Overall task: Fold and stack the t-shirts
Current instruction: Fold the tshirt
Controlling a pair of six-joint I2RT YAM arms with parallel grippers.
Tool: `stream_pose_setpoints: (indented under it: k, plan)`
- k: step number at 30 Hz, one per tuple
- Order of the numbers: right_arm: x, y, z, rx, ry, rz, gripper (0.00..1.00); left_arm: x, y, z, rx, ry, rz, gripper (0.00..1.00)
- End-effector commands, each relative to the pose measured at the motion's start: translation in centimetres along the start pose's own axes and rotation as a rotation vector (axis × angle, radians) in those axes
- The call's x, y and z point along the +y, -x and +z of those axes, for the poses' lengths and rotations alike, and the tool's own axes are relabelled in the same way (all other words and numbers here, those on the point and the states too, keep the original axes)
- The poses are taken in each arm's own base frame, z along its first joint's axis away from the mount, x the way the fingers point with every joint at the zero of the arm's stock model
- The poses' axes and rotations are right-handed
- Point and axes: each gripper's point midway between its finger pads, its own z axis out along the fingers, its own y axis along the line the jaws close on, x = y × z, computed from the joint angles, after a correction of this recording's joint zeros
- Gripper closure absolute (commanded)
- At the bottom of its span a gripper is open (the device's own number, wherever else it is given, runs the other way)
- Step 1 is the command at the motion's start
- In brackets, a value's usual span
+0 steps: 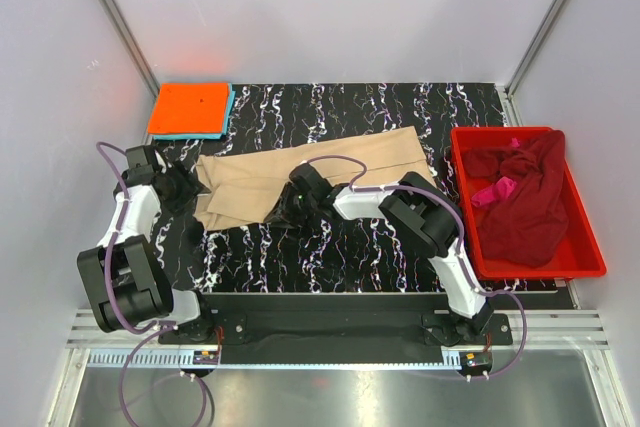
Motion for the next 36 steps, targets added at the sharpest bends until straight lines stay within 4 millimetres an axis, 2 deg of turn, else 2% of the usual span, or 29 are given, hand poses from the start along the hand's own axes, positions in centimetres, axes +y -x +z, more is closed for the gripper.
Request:
stream_pose_setpoints:
  k: [1,6,10,16,23,27,32,33,35,36]
  plan:
    - [-3.2,0.1,1.6,-0.044,-0.104,0.010,0.69,-1.3,0.7,-0.7,-0.041,-0.062,0.019,0.39]
    - [-2.5,0.0,1.5,-0.035,-0.086,0.012,0.82,-1.2,0.4,-0.6,-0.035,-0.062,0.025,0.39]
    - [-1.3,0.0,0.8,-0.030,-0.071,0.009,1.00,-1.2,0.5,-0.5,-0.039,-0.062,0.027,0.38]
    - [2.9,0.8,-0.9,0.005,0.007,-0.002,1.00,-1.2,0.2,-0.2,-0.030,-0.046,0.065,0.37]
    - [6.0,2.9,-2.5,0.063,0.108,0.047,1.00,-1.7,0.3,-0.3,-0.029,-0.037,0.115,0.37]
    - [7.0,5.0,-3.1,0.050,0.150,0.071,1.00,-2.1,0.4,-0.3,-0.024,-0.029,0.141,0.37]
    - [6.9,7.7,-2.9,0.055,0.181,0.088,1.00,-2.4,0.2,0.0,-0.010,-0.034,0.145,0.36]
    - [7.5,8.2,-3.0,0.052,0.197,0.081,1.00,-2.4,0.3,0.0,-0.010,-0.031,0.146,0.36]
    - [6.8,9.2,-2.6,0.049,0.196,0.083,1.00,-2.6,0.6,-0.1,-0.014,-0.035,0.149,0.35]
    - [7.2,9.8,-2.6,0.043,0.209,0.076,1.00,-2.7,0.6,-0.1,-0.013,-0.037,0.146,0.34]
